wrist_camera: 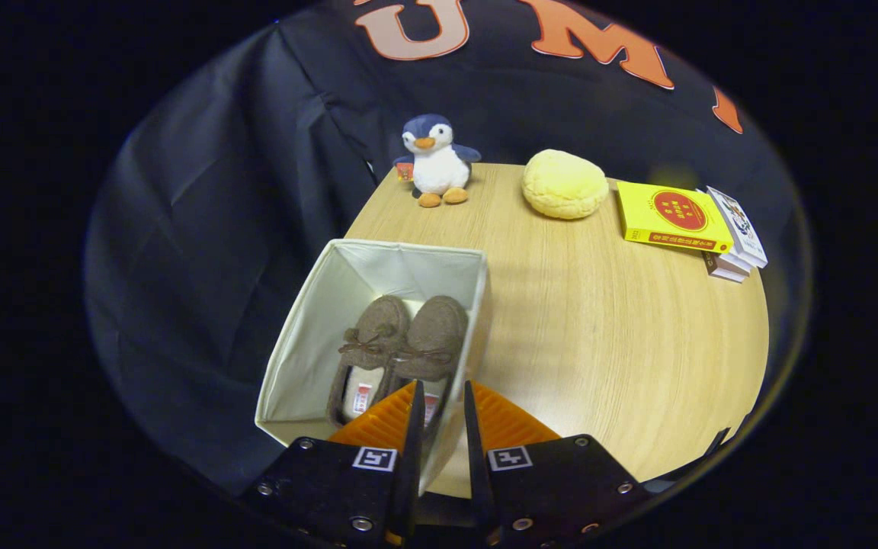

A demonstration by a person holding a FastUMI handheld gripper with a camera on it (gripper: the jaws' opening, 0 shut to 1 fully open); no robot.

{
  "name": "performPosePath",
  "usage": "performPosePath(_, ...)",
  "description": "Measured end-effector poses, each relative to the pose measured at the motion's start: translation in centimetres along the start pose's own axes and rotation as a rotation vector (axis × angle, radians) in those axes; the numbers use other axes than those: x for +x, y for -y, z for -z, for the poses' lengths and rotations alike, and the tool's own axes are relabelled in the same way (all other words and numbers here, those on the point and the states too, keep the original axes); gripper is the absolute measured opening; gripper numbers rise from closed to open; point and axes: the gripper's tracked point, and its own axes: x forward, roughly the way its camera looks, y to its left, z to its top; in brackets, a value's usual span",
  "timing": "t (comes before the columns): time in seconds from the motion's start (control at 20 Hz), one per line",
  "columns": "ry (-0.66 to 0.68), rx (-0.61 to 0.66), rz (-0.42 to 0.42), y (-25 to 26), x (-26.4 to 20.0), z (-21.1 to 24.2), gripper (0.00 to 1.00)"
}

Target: Open the storage box then place both shoes into the box .Put the left shoe in first, then the right shoe, with the right side of both shoes facing outward in a uniform manner.

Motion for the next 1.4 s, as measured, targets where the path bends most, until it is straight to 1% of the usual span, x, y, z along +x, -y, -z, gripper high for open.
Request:
performPosePath(0.2, 0.131, 0.011, 0.006, 5.3, -3.0, -2.1, 0.36)
performPosePath(0.25, 0.168, 0.011, 0.015, 7.0, -3.9, -2.7, 0.40)
performPosePath(0.3, 0.208, 0.017, 0.024, 8.6, -4.8, -3.4, 0.42)
performPosePath(0.35, 0.249, 0.029, 0.032, 10.2, -5.9, -4.1, 0.48)
performPosePath(0.45, 0.341, 0.058, 0.044, 13.5, -7.6, -5.6, 0.56)
performPosePath(0.6, 0.417, 0.064, 0.099, 18.6, -9.6, -6.4, 0.62)
performPosePath(0.75, 0.530, 0.109, 0.123, 22.3, -12.1, -8.0, 0.71)
performPosePath(0.8, 0.563, 0.106, 0.136, 23.5, -12.8, -8.3, 0.73)
performPosePath(0.95, 0.685, 0.085, 0.196, 26.4, -15.6, -9.6, 0.80)
performPosePath(1.1, 0.835, 0.058, 0.246, 28.0, -19.6, -11.3, 0.82)
performPosePath(1.25, 0.988, -0.005, 0.351, 29.5, -23.9, -13.1, 0.87)
performPosePath(1.4, 1.076, -0.054, 0.439, 29.8, -27.0, -13.7, 0.92)
